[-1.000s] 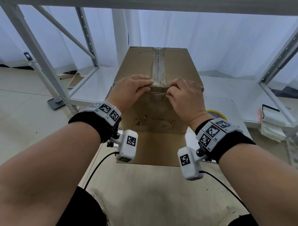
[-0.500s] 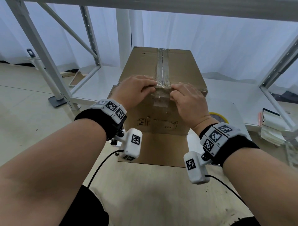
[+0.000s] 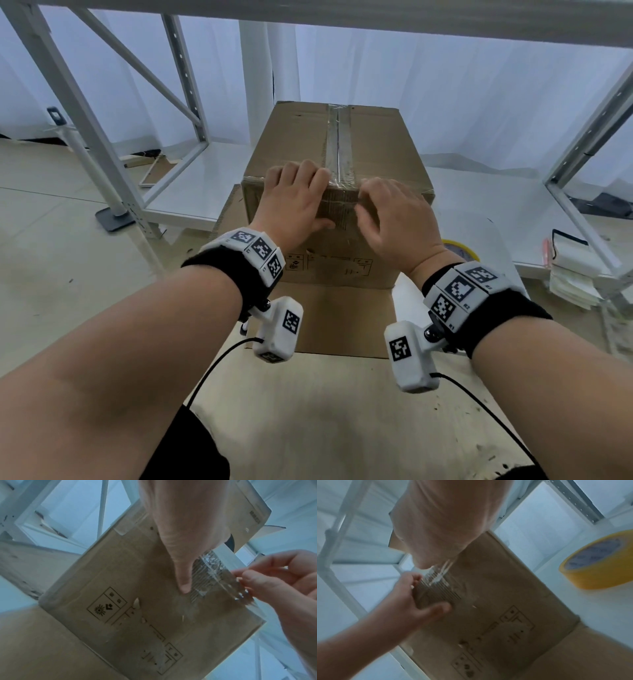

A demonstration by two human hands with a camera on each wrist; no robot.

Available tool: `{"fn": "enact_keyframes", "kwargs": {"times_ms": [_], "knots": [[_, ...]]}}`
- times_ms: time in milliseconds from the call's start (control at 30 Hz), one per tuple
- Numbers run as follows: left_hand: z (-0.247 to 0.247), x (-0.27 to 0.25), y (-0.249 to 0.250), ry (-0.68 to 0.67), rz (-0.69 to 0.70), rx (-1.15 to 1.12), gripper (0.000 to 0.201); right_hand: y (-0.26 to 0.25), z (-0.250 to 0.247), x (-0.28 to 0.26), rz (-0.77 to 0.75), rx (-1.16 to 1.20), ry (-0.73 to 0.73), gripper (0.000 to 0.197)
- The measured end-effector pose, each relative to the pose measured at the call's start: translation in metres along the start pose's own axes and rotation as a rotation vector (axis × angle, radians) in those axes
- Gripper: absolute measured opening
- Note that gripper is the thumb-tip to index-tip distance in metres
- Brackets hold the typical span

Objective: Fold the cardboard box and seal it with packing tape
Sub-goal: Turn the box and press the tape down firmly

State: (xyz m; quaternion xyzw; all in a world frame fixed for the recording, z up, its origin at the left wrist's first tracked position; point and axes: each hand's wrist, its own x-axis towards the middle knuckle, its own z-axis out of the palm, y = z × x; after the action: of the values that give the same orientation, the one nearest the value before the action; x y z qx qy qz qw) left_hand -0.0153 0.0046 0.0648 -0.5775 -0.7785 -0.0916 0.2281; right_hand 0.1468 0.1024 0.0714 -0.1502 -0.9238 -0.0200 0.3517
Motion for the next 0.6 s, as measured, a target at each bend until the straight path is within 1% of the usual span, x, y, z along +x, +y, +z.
{"fn": "enact_keyframes", "kwargs": {"times_ms": [33,100,167,233,300,467,533,600], "knots": [[-0.002,0.001,0.001,-0.003,0.006,0.006,0.069,0.0,-0.002,0.004,0.038,0.006,0.027,0.015],[-0.01,0.008,0.004,0.002,-0.018,-0.033,0.064,0.004,-0.005,0.01,0.084,-0.071,0.022,0.021],[-0.013,0.015,0.008,-0.015,-0.049,-0.064,0.057,0.012,-0.004,0.012,0.143,-0.133,-0.067,0.03],[-0.011,0.017,0.011,-0.029,-0.064,-0.027,0.054,0.018,-0.003,0.011,0.184,-0.146,-0.13,0.035],[-0.007,0.016,0.014,-0.036,-0.078,0.003,0.055,0.021,-0.002,0.011,0.182,-0.147,-0.136,0.035],[-0.003,0.013,0.018,-0.045,-0.051,0.073,0.065,0.026,-0.005,0.01,0.168,-0.103,-0.143,0.034],[-0.006,0.014,0.02,-0.084,-0.054,0.075,0.069,0.029,-0.008,0.006,0.155,-0.08,-0.126,0.034],[-0.01,0.016,0.022,-0.093,-0.066,0.042,0.068,0.033,-0.012,0.001,0.161,-0.055,-0.088,0.034]]}}
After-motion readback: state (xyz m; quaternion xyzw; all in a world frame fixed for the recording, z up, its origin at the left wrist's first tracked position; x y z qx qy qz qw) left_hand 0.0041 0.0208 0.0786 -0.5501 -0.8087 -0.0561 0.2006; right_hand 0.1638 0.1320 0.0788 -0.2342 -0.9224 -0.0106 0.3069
